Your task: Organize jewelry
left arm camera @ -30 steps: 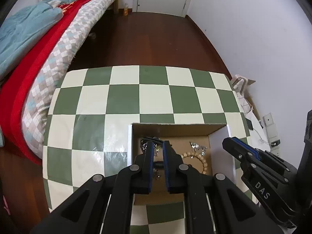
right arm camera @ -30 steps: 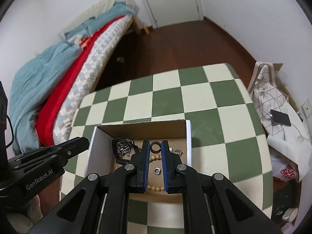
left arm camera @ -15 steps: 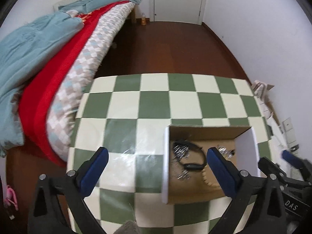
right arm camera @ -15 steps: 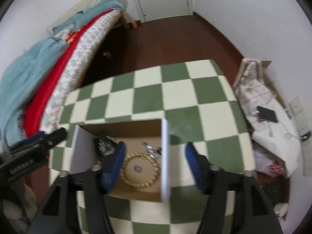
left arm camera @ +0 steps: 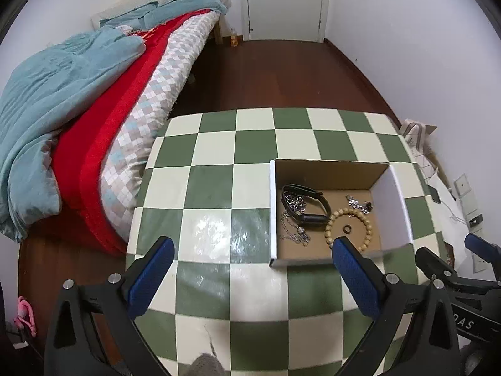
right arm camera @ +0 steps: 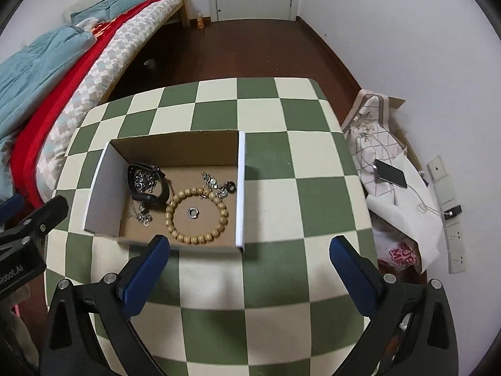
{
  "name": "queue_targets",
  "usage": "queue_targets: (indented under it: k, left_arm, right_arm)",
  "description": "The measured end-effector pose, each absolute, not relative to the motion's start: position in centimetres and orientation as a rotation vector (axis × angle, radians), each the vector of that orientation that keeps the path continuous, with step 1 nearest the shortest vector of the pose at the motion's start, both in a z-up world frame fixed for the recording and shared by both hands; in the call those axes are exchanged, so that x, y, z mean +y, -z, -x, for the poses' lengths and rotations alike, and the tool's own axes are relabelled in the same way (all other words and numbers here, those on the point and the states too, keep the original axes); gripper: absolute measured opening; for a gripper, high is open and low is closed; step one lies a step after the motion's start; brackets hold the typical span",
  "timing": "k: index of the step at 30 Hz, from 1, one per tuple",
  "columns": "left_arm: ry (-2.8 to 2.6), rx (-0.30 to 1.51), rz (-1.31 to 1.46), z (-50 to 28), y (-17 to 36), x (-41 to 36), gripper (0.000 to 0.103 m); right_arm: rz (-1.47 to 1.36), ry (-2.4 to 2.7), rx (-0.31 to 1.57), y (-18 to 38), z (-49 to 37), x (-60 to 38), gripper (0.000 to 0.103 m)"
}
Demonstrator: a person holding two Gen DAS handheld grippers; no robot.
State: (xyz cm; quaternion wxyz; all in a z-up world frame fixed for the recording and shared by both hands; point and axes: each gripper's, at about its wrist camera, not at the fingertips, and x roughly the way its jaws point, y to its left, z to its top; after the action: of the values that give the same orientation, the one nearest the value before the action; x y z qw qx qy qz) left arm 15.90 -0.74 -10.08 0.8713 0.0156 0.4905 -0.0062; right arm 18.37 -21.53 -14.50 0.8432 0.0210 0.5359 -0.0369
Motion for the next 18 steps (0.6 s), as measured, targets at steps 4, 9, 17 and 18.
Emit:
queue_targets:
  k: [4,9,17,18]
  left_arm:
    - [0.013,0.995,-0.035,-13.9,8.1,-0.9,0.103]
    - [0.017,0.947,-0.026,-11.1,4.9,-0.8,0.103]
    - [0.042,0.879,-0.023,-5.9,-0.3,-0.8,0.103]
    - [0.046,0.873,-0.021,-5.4,-0.7,-0.8,0.103]
  right_arm:
    - [-0.051,0.094,1.117,13.1,-16.6,-21.7,0.103]
    - [-0.046,0.108,1.072,10.1,-13.8,-21.7,0.103]
    - [-0.025,0.109,0.97,3.2,-8.6,-21.5,0.103]
    - [-0.026,0.108,0.96,2.5,-7.9,-21.5,0.103]
